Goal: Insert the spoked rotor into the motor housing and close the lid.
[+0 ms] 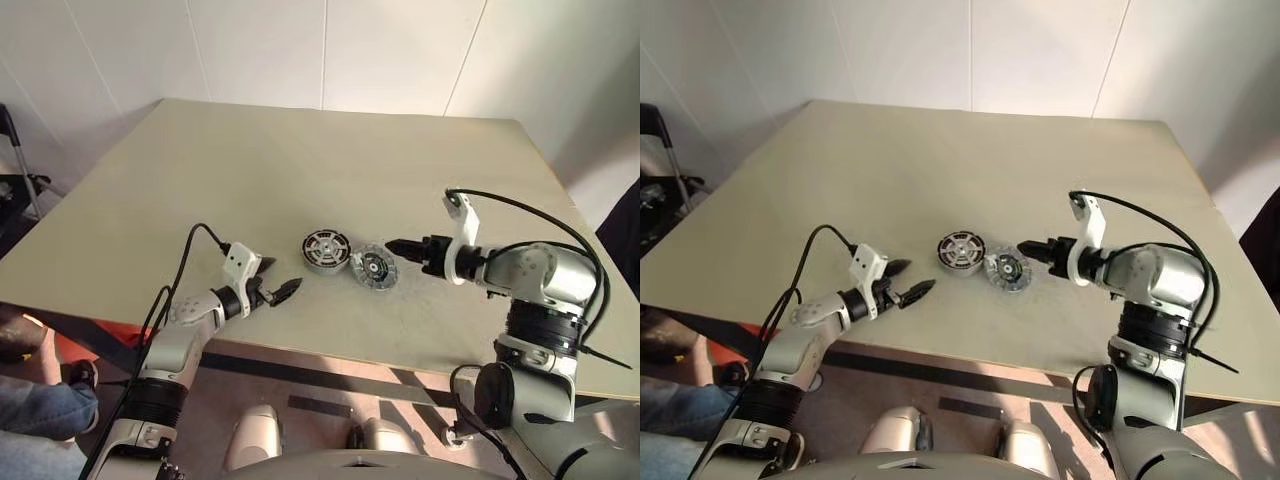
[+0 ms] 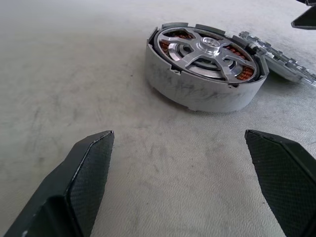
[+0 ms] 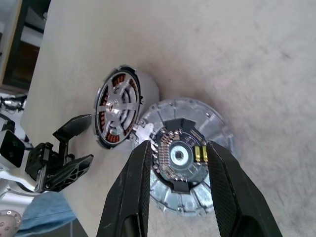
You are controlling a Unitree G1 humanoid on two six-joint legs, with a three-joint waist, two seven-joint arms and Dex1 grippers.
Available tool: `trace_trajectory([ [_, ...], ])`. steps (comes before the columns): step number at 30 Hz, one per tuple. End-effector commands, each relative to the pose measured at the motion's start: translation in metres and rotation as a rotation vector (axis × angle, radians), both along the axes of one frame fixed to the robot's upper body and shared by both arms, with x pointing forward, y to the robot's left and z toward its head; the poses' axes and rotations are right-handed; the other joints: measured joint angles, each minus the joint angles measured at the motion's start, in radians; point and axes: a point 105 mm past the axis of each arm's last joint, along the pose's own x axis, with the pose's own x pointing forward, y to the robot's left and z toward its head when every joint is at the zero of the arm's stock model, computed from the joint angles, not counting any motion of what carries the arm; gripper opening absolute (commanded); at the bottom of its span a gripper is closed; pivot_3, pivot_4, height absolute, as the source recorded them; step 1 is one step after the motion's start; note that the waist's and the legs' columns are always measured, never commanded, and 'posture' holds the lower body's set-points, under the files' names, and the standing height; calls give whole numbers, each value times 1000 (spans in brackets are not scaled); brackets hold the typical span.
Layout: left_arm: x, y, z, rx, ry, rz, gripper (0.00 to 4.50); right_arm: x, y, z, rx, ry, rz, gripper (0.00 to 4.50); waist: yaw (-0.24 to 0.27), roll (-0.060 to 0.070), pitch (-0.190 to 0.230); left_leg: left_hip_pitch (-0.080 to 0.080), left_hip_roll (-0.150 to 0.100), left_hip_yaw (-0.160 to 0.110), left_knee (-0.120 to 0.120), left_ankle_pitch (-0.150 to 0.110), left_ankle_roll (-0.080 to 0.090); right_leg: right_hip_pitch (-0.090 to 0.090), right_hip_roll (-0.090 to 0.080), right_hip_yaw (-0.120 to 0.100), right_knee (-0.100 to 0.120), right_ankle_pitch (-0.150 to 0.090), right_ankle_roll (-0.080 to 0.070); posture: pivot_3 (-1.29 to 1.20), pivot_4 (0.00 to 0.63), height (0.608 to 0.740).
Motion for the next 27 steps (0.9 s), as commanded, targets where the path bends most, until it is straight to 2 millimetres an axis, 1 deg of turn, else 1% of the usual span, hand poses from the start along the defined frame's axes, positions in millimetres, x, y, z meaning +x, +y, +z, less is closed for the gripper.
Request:
trace_trajectory([
  [1,3,-3,17,-1,-57,-27,4500,-11,-7,-2,33,-12,-28,1933,1,0,0,0,0,0,0,0,0,0,0,0,0,0,0,0,0,740],
  [4,2,-3,16,2,-53,-33,4500,-21,-5,-16,40,31,-38,1933,0,1,-1,1,0,0,-1,1,-1,1,0,0,0,-3,6,0,0,740],
  [7,1,-4,16,4,-51,-36,4500,-29,0,-32,43,84,-39,1933,-2,2,-1,2,0,0,-1,1,-1,1,0,0,0,-4,7,0,0,740],
  [9,0,-4,16,5,-52,-37,4500,-33,3,-36,49,100,-37,1933,-2,2,-1,7,0,0,-3,1,-1,5,0,0,-2,-4,8,0,0,740],
  [11,-1,-3,17,8,-52,-37,4500,-33,5,-34,60,90,-35,1933,-3,2,-1,11,0,0,-6,1,-2,8,0,0,-5,-4,8,0,0,740],
  [13,-1,-2,18,11,-52,-35,4500,-32,6,-32,68,81,-34,1933,-3,2,-1,17,-1,0,-14,1,-2,12,0,0,-11,-4,8,0,0,740],
  [18,-1,-1,23,15,-56,-32,4500,-34,9,-28,79,67,-14,1933,-4,2,-1,16,-2,0,-20,4,-7,10,0,0,-12,-4,7,0,0,740],
  [22,-2,-1,25,16,-56,-30,4500,-38,14,-27,89,65,5,1933,-4,2,-1,15,-2,0,-22,4,-7,9,1,0,-12,-3,3,0,0,740],
  [27,-2,2,23,18,-50,-23,4500,-44,22,-25,107,67,34,1933,-3,2,-1,16,-3,0,-22,4,-7,9,1,0,-13,-5,6,0,0,740],
])
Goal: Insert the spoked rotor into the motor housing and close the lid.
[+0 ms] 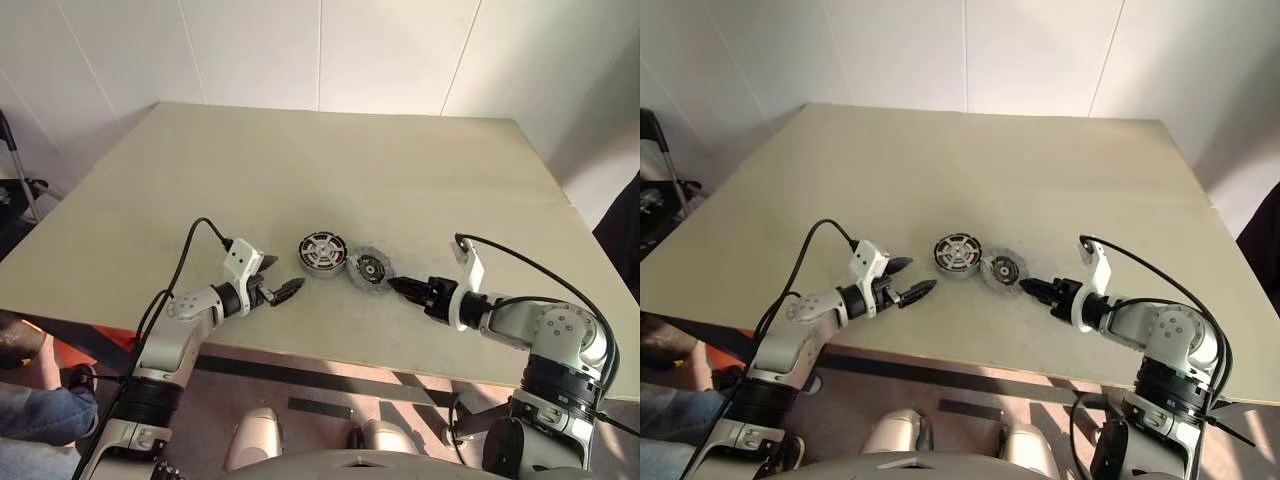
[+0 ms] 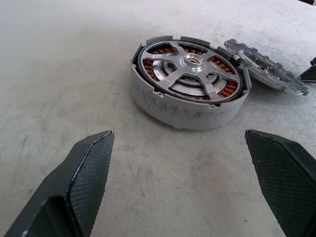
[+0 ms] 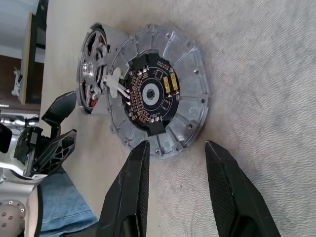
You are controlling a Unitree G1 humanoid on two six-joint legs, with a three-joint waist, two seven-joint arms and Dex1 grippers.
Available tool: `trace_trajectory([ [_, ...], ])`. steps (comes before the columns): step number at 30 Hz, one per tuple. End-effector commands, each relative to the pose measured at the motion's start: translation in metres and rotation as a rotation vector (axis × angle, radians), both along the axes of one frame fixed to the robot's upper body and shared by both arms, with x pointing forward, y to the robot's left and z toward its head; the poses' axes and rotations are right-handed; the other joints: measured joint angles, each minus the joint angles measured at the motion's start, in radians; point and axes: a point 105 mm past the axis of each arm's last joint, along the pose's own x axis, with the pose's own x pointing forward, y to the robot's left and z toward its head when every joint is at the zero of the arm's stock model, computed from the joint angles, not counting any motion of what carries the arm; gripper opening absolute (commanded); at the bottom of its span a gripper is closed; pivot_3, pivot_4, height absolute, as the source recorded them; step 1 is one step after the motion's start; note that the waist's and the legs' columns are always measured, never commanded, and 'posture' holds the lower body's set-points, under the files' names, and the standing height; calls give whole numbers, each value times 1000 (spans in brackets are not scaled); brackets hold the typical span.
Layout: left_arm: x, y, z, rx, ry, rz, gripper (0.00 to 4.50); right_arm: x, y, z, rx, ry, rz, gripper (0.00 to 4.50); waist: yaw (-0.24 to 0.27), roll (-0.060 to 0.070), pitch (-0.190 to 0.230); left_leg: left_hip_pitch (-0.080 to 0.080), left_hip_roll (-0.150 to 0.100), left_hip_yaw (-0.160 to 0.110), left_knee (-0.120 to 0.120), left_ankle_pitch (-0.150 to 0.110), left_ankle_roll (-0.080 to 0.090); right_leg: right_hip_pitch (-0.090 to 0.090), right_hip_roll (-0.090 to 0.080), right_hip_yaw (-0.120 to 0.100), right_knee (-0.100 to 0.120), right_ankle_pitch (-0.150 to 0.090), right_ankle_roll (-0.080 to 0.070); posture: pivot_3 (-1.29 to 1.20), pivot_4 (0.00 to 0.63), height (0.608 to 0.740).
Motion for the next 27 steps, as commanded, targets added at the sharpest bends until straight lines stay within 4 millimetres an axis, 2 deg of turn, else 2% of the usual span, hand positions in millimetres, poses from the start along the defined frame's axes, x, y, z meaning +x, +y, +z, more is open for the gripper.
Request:
trace_trajectory([
  [1,2,3,11,-6,-41,2,4500,-4,10,7,14,-22,45,1933,0,0,0,0,0,0,0,0,0,0,0,0,0,0,0,0,0,740],
  [7,3,6,5,-1,-35,10,4500,1,12,-1,8,33,19,1933,-1,0,0,0,0,0,0,0,-1,0,0,0,0,0,0,0,0,740],
  [18,6,13,-4,6,-36,24,4500,19,20,3,16,33,-28,1933,-4,0,0,1,0,0,0,2,-3,-1,0,0,0,0,1,0,0,740],
  [21,6,11,-6,5,-36,22,4500,26,19,11,15,0,-42,1933,-4,0,0,1,0,0,-1,2,-3,-1,0,0,0,0,1,0,0,740],
  [27,5,8,-9,2,-32,13,4500,47,20,43,17,-142,-58,1933,-3,0,0,-1,0,0,-2,2,-3,-3,0,0,1,0,1,0,0,740],
])
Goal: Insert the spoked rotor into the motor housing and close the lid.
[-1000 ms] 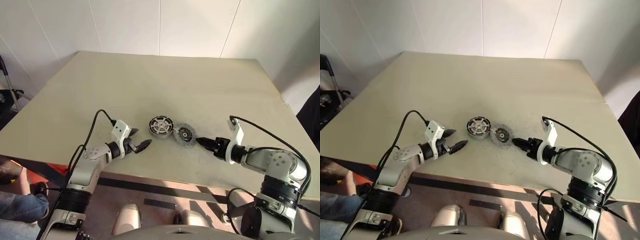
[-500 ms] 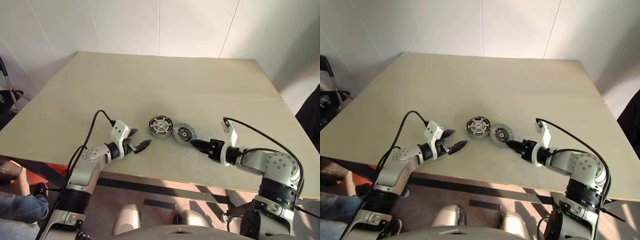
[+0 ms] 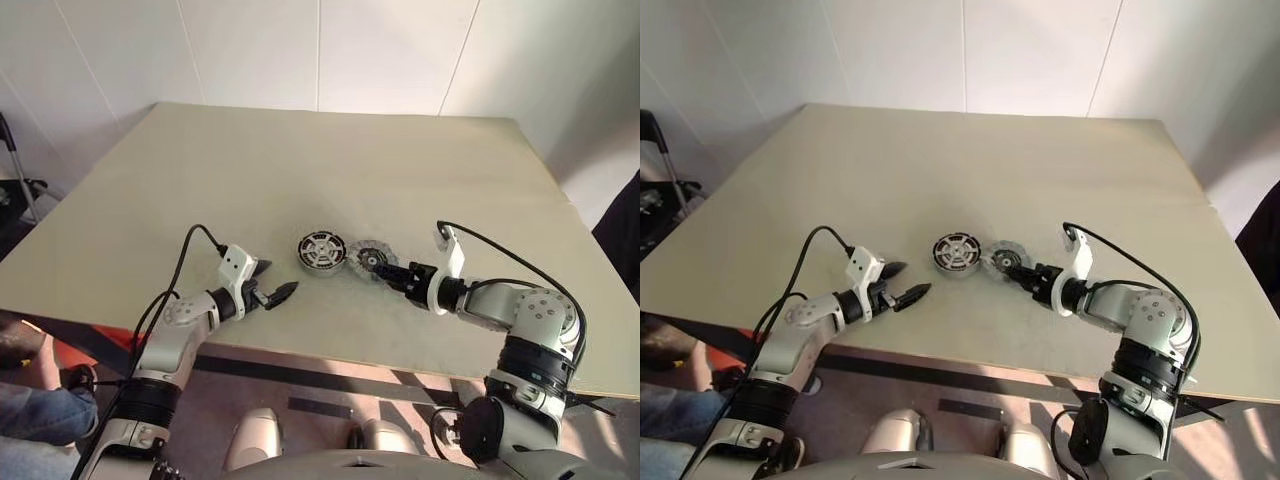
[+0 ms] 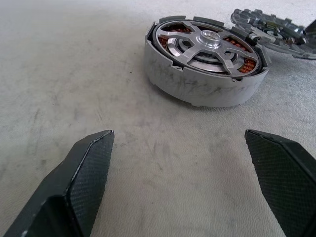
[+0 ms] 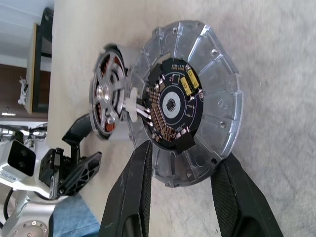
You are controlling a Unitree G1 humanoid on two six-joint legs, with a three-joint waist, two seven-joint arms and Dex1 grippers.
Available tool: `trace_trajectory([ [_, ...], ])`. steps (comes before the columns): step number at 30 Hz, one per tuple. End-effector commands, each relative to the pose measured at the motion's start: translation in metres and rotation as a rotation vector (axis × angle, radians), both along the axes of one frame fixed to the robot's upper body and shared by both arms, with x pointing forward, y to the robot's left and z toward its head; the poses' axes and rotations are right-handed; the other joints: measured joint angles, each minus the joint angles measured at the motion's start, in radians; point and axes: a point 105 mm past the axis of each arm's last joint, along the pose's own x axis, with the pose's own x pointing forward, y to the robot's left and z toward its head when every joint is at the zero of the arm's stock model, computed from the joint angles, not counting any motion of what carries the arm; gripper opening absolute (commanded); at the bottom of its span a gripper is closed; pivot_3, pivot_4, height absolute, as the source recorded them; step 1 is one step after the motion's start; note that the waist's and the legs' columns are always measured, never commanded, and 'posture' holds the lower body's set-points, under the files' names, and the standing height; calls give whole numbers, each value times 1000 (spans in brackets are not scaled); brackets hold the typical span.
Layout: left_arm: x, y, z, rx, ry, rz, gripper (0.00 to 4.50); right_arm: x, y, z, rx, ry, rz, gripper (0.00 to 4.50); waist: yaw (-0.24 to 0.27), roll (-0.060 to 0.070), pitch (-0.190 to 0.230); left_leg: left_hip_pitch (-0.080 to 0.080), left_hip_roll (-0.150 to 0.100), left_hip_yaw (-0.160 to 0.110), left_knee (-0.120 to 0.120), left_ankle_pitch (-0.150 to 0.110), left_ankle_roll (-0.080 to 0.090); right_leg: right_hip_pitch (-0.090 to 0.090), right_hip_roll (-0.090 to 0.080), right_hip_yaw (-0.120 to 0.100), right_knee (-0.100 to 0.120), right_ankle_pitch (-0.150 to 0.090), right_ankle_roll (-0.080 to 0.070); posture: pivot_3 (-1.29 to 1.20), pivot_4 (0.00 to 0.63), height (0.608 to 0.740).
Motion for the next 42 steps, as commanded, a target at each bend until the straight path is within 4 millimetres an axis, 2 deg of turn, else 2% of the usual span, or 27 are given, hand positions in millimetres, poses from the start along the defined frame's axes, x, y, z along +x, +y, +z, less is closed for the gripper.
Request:
trace_trajectory([
  [1,2,-3,7,-3,-32,-12,4500,17,4,34,11,-145,7,1933,0,0,0,0,0,0,0,0,0,0,0,0,0,0,0,0,0,740],
  [7,3,-4,7,-2,-33,-16,4500,27,27,59,22,-244,89,1933,1,0,0,0,-1,0,-2,0,0,-1,0,0,0,1,-2,0,0,740],
  [10,4,-3,8,-1,-35,-12,4500,30,38,62,16,-259,122,1933,1,0,0,-1,-1,0,-2,0,0,-1,0,0,0,2,-3,0,0,740],
  [16,6,1,9,3,-37,3,4500,32,73,72,51,-304,216,1933,-3,0,0,-1,0,0,-2,1,-1,-2,0,0,0,1,-3,0,0,740],
  [19,7,1,11,2,-42,9,4500,29,92,72,41,-316,272,1933,-4,0,0,-1,0,0,-3,1,-1,-2,0,0,0,3,-5,0,0,740],
  [22,7,2,13,3,-46,15,4500,24,102,69,18,-327,318,1933,-5,0,0,-1,0,0,-4,1,-1,-2,0,0,0,3,-6,0,0,740],
  [29,8,3,13,2,-46,22,4500,26,101,59,-87,-351,331,1933,0,0,0,-2,0,1,-4,1,-1,-3,0,0,0,2,-7,0,0,740],
  [32,8,2,13,2,-45,20,4500,29,100,59,-173,-405,332,1933,3,0,0,-2,-1,0,-3,1,-1,-2,0,0,0,2,-6,0,0,740],
  [37,8,1,12,1,-43,14,4500,31,104,61,-210,-455,339,1933,0,0,0,-2,-1,0,-3,1,-1,-3,0,0,1,1,-4,0,0,740],
  [39,8,-1,13,0,-43,12,4500,32,104,62,-217,-474,341,1933,0,0,0,-2,-1,0,-3,1,-1,-3,0,0,1,2,-7,0,0,740],
  [42,8,-2,14,-1,-44,10,4500,37,107,79,-225,-602,340,1933,1,0,0,-3,-1,0,-3,1,-1,-3,0,0,0,3,-7,0,0,740],
])
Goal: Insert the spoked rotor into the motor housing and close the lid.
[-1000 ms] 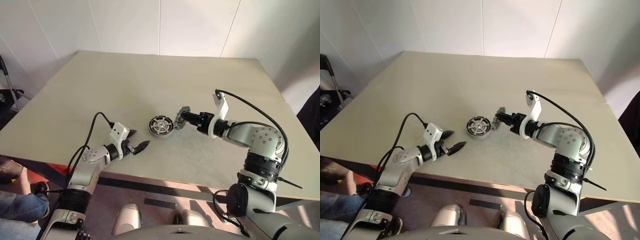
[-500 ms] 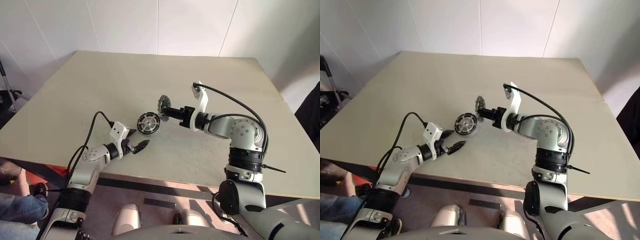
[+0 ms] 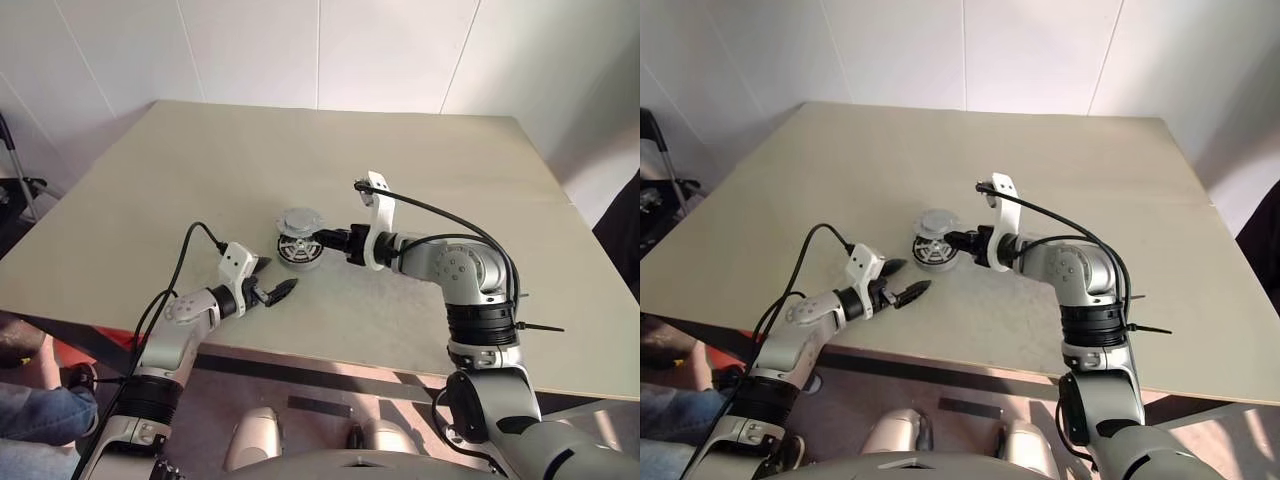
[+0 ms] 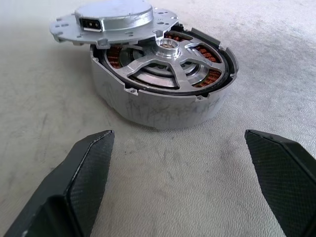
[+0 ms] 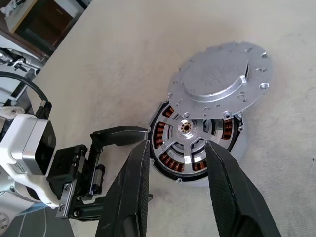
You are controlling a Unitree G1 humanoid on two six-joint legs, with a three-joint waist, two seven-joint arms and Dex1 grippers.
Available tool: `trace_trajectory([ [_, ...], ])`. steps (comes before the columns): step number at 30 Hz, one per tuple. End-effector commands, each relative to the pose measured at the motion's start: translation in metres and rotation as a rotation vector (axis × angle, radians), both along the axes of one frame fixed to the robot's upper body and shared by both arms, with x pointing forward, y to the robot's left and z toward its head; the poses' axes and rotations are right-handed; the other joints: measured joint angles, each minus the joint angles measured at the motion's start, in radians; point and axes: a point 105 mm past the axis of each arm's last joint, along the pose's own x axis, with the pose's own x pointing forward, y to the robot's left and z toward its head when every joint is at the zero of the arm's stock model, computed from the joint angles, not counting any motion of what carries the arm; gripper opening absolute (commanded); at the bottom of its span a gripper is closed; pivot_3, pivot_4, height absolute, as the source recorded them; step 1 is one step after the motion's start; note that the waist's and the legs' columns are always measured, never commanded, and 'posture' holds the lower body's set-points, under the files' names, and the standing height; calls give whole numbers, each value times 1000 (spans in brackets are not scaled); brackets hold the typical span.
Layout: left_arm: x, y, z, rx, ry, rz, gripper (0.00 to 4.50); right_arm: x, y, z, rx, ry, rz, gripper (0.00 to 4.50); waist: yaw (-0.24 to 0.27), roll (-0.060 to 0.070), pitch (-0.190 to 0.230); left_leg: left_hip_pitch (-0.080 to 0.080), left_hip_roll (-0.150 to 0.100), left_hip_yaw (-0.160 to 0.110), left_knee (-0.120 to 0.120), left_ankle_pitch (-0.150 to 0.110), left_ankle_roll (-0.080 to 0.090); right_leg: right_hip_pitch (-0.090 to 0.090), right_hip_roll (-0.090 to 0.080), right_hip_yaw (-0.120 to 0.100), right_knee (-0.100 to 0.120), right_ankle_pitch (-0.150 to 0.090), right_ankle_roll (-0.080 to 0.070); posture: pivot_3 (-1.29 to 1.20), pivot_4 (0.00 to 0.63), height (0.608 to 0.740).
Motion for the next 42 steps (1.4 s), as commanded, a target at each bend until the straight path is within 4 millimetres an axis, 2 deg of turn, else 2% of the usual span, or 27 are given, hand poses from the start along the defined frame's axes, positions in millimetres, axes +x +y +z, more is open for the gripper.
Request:
trace_trajectory([
  [1,4,-3,12,-5,-38,-5,4500,6,5,35,33,-204,26,1933,0,0,0,0,0,0,0,0,0,0,0,0,0,0,0,0,0,740],
  [6,6,-5,16,-8,-41,-10,4500,30,12,37,-26,-339,31,1933,-2,0,0,0,0,0,1,0,0,0,0,0,0,0,0,0,0,740],
  [9,8,-2,18,-10,-43,-5,4500,45,21,24,-106,-378,55,2580,-3,0,0,0,0,0,2,0,0,0,0,0,1,0,0,0,0,740],
  [14,7,3,14,-8,-39,7,4500,63,33,12,-154,-391,49,4292,-5,0,0,-4,0,0,3,-1,1,-3,0,0,1,1,-2,0,0,740],
  [15,7,3,13,-8,-38,10,4500,65,35,11,-159,-392,49,4481,-5,0,0,-7,0,0,5,-1,3,-5,0,0,3,1,-3,0,0,740],
  [19,6,5,10,-8,-36,20,4500,72,44,6,-172,-386,47,4481,-7,0,0,-16,0,0,10,-3,6,-12,0,0,5,1,-3,0,0,740],
  [27,7,7,7,-7,-38,29,4500,76,52,-11,-214,-358,41,4481,-8,0,0,-15,2,0,12,-3,5,-12,0,0,8,1,-3,0,0,740],
  [32,7,8,7,-7,-39,29,4500,77,48,-27,-269,-357,27,4481,-8,0,0,-14,2,0,12,-2,4,-12,0,0,10,1,-3,0,0,740],
  [38,7,8,6,-6,-40,28,4500,76,49,-26,-293,-397,40,4481,-8,0,0,-13,2,0,14,-2,4,-12,0,0,12,1,-3,0,0,740],
  [42,8,8,6,-5,-42,30,4500,77,48,-22,-284,-411,43,3564,-8,0,0,-13,3,0,15,-2,4,-12,0,0,13,1,-3,0,0,740],
])
